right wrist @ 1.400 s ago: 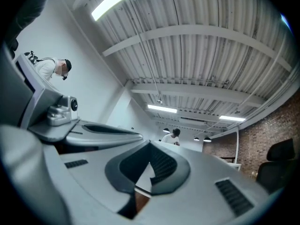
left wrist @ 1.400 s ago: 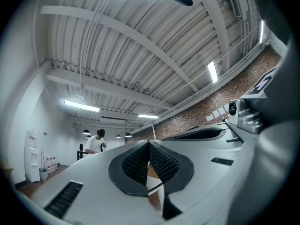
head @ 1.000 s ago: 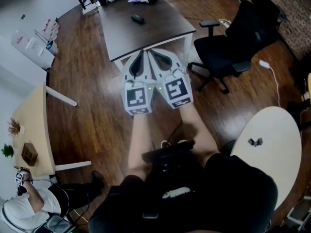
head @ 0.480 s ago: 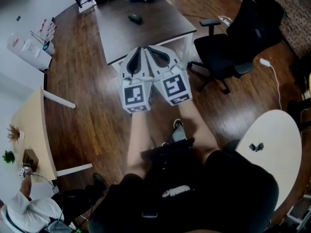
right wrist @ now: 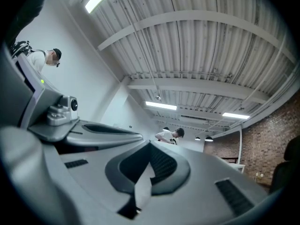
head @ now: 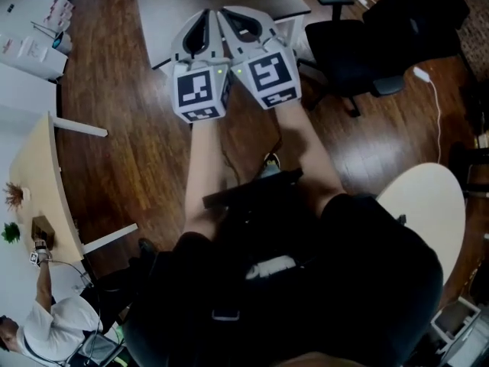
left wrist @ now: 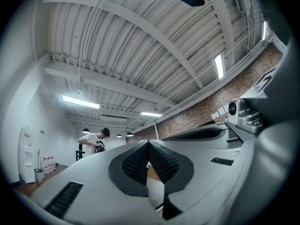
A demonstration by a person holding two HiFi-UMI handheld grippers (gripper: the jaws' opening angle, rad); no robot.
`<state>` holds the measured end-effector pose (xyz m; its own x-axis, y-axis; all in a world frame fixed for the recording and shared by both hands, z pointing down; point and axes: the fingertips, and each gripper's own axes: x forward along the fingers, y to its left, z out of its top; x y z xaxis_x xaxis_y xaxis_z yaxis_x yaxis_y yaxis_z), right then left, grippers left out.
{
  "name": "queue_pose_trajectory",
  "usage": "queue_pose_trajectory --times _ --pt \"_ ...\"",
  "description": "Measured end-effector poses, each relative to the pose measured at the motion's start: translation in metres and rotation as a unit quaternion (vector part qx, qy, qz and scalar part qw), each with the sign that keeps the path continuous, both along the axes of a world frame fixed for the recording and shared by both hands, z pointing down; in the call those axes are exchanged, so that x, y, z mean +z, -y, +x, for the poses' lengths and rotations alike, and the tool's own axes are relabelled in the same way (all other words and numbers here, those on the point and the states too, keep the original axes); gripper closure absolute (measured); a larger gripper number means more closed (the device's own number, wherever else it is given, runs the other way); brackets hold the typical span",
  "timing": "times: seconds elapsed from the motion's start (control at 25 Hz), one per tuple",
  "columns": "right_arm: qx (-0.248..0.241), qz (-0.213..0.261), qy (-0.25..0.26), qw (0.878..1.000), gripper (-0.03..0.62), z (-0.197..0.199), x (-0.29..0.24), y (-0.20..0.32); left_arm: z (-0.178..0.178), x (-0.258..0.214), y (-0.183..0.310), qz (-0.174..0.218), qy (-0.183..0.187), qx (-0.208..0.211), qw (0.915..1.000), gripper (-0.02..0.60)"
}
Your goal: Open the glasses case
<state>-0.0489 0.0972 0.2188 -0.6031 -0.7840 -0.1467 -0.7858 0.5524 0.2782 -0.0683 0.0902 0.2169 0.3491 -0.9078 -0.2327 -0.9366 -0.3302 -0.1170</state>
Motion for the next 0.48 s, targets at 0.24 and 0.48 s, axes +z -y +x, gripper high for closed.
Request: queue_pose_trajectory --times 0.24,0.48 --pt "-0.008 -0.005 0.007 1.000 0.591 0.011 0.004 0.048 0.011 0.004 0.048 -0.005 0.007 -0.008 0.9999 0.583" --pt "-0.025 -0.007 0.006 1.000 0.591 0.018 0.007 0.082 0.018 0.007 0.081 -0.008 0.008 -0.026 0.9996 0.583"
